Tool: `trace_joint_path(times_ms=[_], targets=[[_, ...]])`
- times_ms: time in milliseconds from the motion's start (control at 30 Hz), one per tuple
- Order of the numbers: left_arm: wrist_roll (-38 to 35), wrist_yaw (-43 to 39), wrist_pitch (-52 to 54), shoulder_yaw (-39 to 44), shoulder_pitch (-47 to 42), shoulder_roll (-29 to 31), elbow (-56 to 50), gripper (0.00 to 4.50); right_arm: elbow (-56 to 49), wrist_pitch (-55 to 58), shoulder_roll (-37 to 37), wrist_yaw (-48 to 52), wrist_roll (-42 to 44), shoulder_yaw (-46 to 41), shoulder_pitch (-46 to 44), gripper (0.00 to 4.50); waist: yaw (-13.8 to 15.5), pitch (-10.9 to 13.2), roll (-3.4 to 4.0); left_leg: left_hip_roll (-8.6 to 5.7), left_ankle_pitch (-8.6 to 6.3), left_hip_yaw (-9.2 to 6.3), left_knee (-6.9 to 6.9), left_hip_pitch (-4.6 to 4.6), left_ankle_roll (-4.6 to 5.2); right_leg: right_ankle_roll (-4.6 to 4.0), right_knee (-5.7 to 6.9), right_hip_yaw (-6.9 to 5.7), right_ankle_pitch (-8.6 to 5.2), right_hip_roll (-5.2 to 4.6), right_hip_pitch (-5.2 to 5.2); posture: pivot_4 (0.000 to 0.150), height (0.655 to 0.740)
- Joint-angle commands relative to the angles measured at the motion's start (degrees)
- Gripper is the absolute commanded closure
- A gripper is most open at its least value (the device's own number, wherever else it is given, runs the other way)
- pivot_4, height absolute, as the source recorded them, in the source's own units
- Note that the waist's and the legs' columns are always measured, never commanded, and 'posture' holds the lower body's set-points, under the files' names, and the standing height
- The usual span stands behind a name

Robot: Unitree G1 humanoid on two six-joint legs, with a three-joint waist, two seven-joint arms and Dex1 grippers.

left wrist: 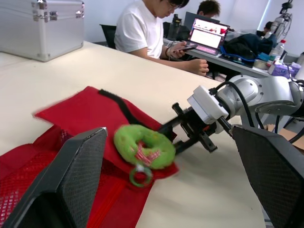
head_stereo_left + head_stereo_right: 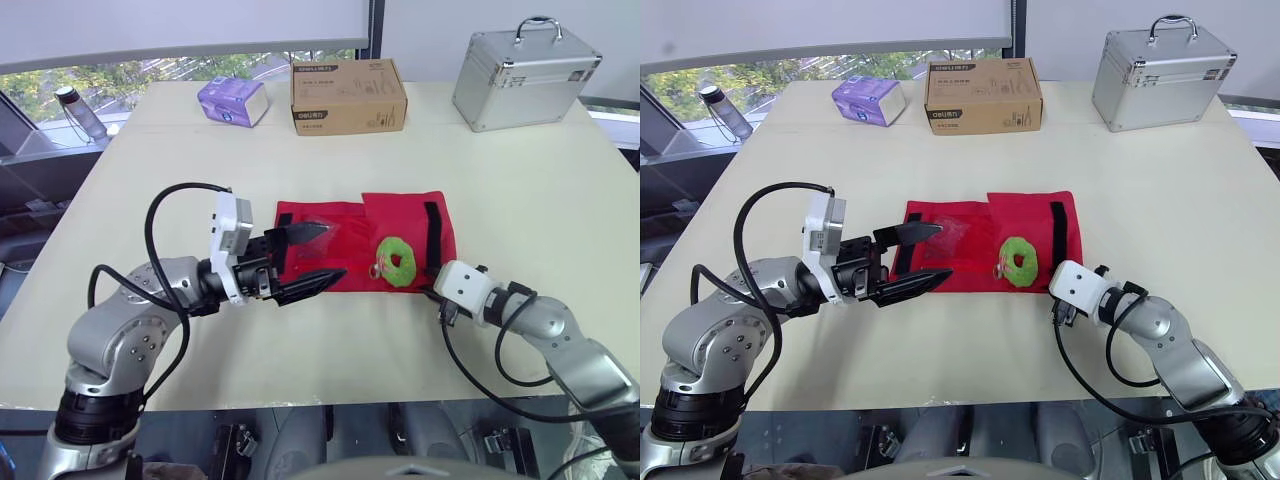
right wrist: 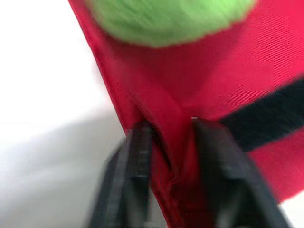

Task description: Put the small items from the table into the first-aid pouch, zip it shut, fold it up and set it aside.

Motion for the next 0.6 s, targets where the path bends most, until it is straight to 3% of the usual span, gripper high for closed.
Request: trace_joint_path(times_ms=[33, 133, 267, 433, 600], targets=[[-1.49, 0.53, 0.22, 1.99, 0.71, 1.07, -2.72, 0.00, -3.62, 3.62, 1.09, 2.07, 5.73, -4.70, 0.99, 1.20, 0.06, 0.01, 0.02, 0.00, 0.00, -0.01, 0.00, 0.00, 0.00, 0.00, 0.00, 0.00, 0.00, 0.00, 0.00, 0.150, 0.7400], [-1.91, 0.40, 0.15, 2.59, 1.60, 1.59, -2.96, 0.00, -8.02, 5.14, 1.00, 5.37, 13.54, -11.31, 2.65, 0.05, 0.26, 0.04, 0.04, -0.02, 0.00, -0.01, 0.01, -0.03, 0.00, 0.00, 0.00, -0.01, 0.00, -0.02, -0.01, 0.150, 0.7400], [-2.51, -0.44, 0.07, 3.68, 2.66, 2.51, -3.00, 0.00, -12.60, 4.69, -2.29, 13.71, 25.53, -23.60, 8.36, 0.05, 0.78, 0.05, 0.05, -0.04, 0.00, -0.01, 0.01, -0.04, 0.01, 0.00, -0.02, -0.02, 0.00, -0.04, 0.00, 0.150, 0.7400], [-4.20, -0.43, 0.71, 6.77, 3.95, 3.56, -1.84, 0.00, -14.77, 7.45, -4.12, 16.72, 37.87, -34.99, 10.38, 0.05, 1.20, 0.06, 0.04, -0.03, 0.00, -0.01, 0.03, -0.04, 0.01, 0.01, -0.04, -0.06, 0.01, -0.04, 0.03, 0.150, 0.7400], [-4.83, 0.48, 2.51, 14.58, 13.35, 4.76, 1.32, 0.00, -15.59, 7.76, -8.75, 21.28, 45.15, -44.17, 10.56, 0.05, 1.08, 0.08, 0.10, 0.00, -0.01, 0.03, -0.02, -0.02, 0.01, -0.01, -0.03, -0.02, -0.01, -0.02, 0.01, 0.150, 0.7400]])
